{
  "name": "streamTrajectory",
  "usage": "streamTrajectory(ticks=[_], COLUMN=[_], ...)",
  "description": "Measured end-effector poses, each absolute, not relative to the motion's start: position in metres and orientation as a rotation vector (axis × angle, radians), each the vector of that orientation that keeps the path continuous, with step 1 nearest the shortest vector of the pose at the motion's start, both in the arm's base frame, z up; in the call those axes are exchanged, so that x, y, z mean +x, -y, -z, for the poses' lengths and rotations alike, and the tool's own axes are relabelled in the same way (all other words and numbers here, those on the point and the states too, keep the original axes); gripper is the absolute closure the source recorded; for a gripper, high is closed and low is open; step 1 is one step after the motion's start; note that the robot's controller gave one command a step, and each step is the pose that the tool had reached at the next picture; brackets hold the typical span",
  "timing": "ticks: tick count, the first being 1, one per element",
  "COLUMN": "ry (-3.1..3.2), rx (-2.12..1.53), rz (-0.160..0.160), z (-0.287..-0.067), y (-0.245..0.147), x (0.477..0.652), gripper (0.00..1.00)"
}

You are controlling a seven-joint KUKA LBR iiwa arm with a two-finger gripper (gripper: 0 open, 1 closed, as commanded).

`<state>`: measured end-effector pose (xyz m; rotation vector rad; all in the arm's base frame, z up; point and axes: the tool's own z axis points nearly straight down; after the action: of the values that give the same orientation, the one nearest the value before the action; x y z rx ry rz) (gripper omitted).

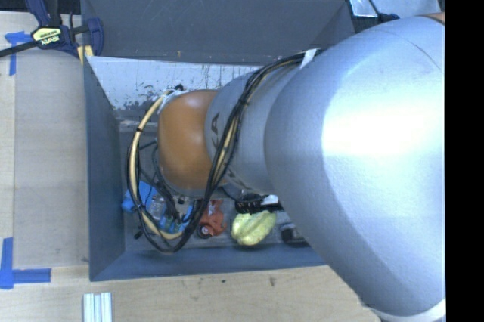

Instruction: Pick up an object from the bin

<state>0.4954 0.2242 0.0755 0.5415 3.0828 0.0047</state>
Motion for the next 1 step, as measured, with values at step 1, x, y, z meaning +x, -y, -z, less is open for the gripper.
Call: streamTrajectory(ticks=[1], ry=[-3.081], rx=[0.543], rz=[-0.006], z=[-0.087], y=[-0.2238], x=[0.496], gripper=[1.0])
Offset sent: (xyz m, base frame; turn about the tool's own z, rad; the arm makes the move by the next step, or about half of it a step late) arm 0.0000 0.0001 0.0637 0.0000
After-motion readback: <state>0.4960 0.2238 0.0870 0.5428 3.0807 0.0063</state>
